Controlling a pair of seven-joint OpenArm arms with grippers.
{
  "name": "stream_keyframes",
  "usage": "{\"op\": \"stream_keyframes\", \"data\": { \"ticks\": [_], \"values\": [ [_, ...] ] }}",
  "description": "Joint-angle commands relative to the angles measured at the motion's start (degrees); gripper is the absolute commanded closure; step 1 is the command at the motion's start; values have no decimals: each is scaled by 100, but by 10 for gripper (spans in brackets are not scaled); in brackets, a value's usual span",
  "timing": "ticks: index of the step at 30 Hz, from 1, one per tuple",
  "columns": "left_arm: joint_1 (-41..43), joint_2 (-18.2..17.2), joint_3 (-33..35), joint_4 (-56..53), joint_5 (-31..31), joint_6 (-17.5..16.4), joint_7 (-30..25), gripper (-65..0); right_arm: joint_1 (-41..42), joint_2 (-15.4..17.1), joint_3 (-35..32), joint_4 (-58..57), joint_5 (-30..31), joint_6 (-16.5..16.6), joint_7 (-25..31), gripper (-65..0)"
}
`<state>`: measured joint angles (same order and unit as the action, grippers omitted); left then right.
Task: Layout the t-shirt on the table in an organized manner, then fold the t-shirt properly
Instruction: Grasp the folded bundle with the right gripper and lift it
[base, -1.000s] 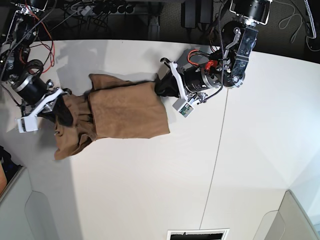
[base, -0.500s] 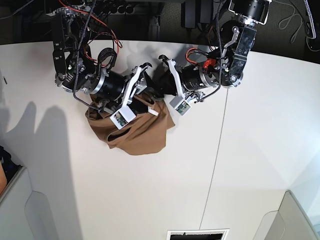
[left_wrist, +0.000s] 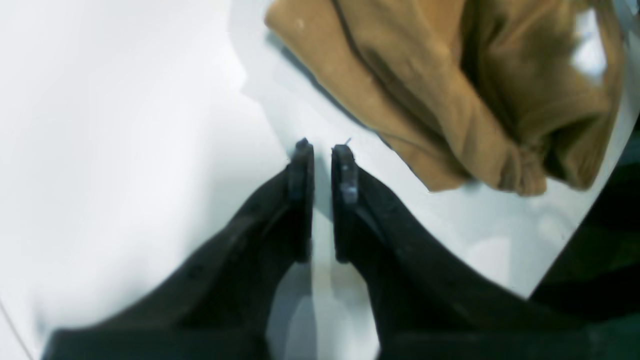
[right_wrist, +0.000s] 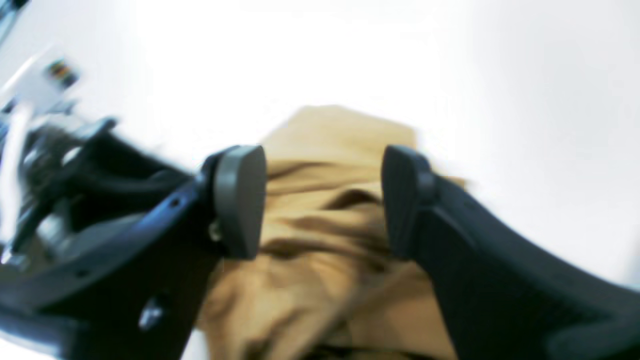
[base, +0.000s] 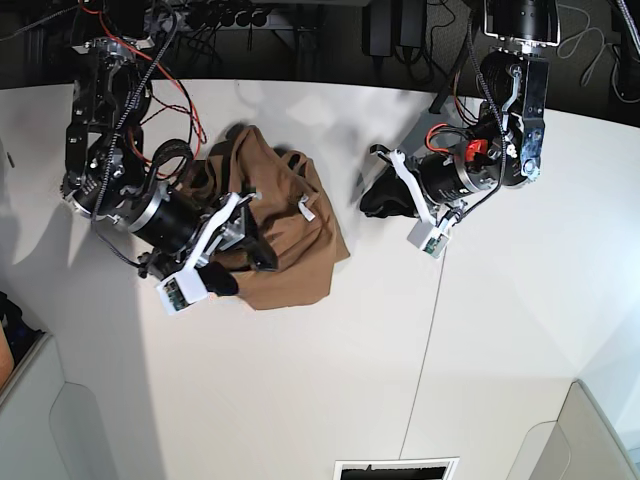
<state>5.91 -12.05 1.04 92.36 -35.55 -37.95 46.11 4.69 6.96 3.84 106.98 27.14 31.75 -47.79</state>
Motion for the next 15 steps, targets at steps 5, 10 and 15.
{"op": "stream_keyframes", "data": {
  "ticks": [5, 10, 15],
  "values": [
    [-66, -33, 81, 101, -114, -87, -103, -69, 295, 17, 407, -450, -149, -48, 420, -148],
    [-63, -31, 236, 101, -111, -87, -131, -69, 350, 15, 407, -1110, -109, -42, 264, 0],
    [-66, -28, 319, 85, -105, -87, -313, -69, 17, 15, 396, -1161, 927, 181, -380, 0]
  ]
}}
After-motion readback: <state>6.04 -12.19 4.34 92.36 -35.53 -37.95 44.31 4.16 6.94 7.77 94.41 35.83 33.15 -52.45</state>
